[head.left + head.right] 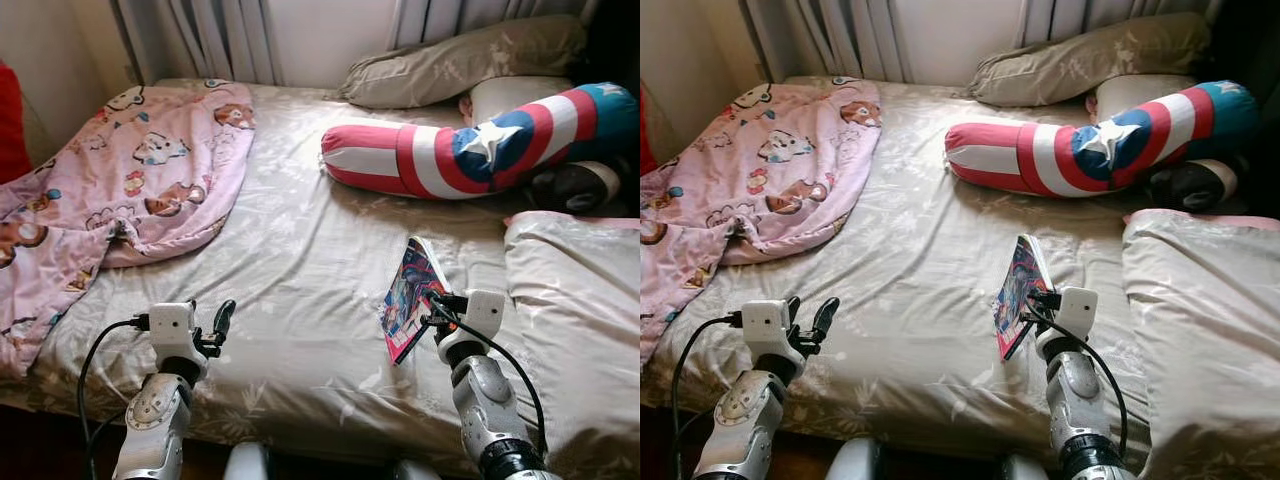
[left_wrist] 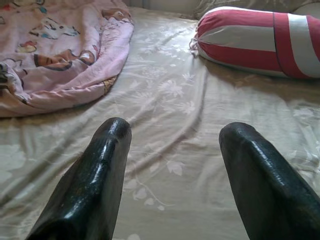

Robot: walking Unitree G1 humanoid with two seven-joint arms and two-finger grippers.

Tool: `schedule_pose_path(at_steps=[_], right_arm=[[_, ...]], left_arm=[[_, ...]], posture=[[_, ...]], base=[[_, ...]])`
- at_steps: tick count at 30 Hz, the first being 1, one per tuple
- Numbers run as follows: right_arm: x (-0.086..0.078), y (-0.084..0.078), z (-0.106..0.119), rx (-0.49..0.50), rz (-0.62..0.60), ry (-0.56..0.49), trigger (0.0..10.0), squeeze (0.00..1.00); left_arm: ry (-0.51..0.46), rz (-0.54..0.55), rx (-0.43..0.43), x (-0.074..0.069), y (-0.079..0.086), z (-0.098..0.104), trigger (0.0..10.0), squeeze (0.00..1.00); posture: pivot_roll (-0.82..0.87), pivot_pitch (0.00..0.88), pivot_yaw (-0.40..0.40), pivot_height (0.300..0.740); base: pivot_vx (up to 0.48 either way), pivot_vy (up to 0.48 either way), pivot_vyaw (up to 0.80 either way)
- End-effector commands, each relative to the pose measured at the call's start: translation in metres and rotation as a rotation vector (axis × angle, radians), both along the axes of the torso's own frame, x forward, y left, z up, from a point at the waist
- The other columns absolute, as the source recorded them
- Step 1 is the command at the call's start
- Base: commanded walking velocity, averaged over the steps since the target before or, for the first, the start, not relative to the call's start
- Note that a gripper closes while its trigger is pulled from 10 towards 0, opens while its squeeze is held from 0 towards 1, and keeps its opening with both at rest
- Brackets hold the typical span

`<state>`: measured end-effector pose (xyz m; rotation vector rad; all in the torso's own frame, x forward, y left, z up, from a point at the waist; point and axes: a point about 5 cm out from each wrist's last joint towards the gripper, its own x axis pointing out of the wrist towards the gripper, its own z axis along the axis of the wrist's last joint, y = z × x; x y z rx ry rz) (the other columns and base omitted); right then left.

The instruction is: Clean up the room

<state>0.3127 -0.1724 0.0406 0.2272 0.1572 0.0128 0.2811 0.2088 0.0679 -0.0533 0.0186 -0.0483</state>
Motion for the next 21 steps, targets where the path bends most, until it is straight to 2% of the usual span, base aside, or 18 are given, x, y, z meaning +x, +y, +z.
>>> schedule_pose_path(at_steps=[1, 3, 10, 17, 20, 21], right_arm=[[0.006, -0.01, 0.011, -0.013, -0.047, -0.051, 10.0, 0.0], [0.007, -0.017, 0.012, -0.016, -0.09, -0.051, 10.0, 0.0], [0.007, -0.021, 0.012, -0.007, -0.111, -0.052, 10.0, 0.0], [0.008, -0.018, 0.01, 0.013, -0.096, -0.043, 10.0, 0.0], [0.008, -0.018, 0.008, 0.046, -0.102, -0.035, 10.0, 0.0], [0.008, -0.018, 0.006, 0.106, -0.118, -0.017, 10.0, 0.0]], left_arm=[[0.011, -0.006, 0.015, -0.003, 0.003, 0.0, 10.0, 0.0], [0.014, -0.007, 0.02, -0.004, 0.004, 0.0, 10.0, 0.0], [0.019, -0.015, 0.022, -0.006, 0.005, 0.0, 10.0, 0.0], [0.02, -0.03, 0.026, -0.006, 0.004, 0.001, 10.0, 0.0], [0.022, -0.031, 0.029, -0.007, 0.004, 0.0, 10.0, 0.0], [0.024, -0.031, 0.033, -0.009, 0.006, 0.0, 10.0, 0.0]], posture=[[0.09, 0.077, 0.011, 0.658], [0.08, 0.077, 0.018, 0.658], [0.09, 0.08, 0.027, 0.658], [0.1, 0.076, 0.033, 0.658], [0.1, 0.076, 0.035, 0.658], [0.11, 0.077, 0.037, 0.658]], base=[[0.292, 0.0, 0.0], [0.302, 0.0, 0.0], [0.314, 0.0, 0.0], [0.0, 0.0, 0.0], [0.0, 0.0, 0.0], [0.0, 0.0, 0.0]])
